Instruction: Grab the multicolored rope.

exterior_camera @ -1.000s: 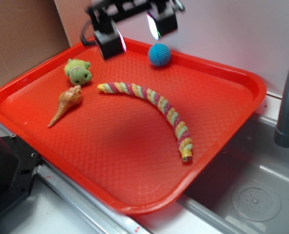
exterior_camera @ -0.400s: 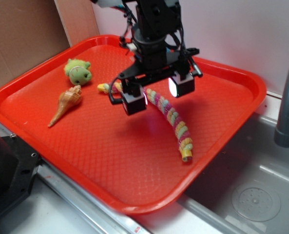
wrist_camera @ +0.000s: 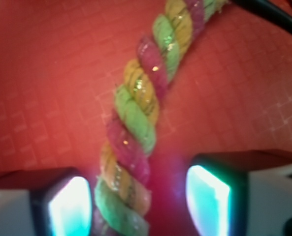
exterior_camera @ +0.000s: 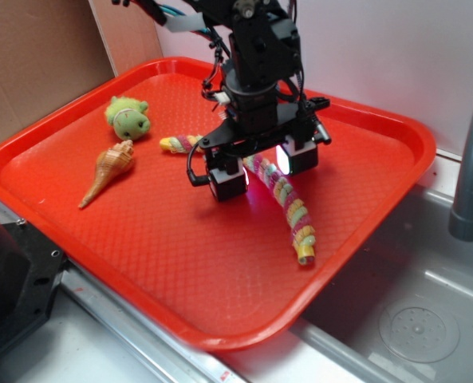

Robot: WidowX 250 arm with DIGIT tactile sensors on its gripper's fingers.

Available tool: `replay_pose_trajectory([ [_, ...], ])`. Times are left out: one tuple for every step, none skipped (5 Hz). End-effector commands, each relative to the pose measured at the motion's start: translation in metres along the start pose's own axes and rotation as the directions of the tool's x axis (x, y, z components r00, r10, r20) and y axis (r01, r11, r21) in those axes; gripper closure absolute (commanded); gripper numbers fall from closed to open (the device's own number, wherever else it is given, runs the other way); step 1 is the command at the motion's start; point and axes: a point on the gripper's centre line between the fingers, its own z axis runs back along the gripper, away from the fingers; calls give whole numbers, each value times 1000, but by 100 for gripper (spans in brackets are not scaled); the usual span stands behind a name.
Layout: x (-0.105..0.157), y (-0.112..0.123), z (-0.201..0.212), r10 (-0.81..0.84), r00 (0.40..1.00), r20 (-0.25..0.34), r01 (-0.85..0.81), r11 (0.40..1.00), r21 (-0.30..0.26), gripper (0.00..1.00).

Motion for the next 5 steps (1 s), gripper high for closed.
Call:
replay_pose_trajectory([
  [17,1,8,-97,992,-75,96,995,-22,100],
  [31,-1,38,-235,968,-87,231,972,-52,100],
  [45,-3,68,-361,929,-83,359,933,-34,100],
  [60,4,99,-418,901,-117,423,906,12,100],
  [69,21,135,-512,855,-87,517,854,56,100],
])
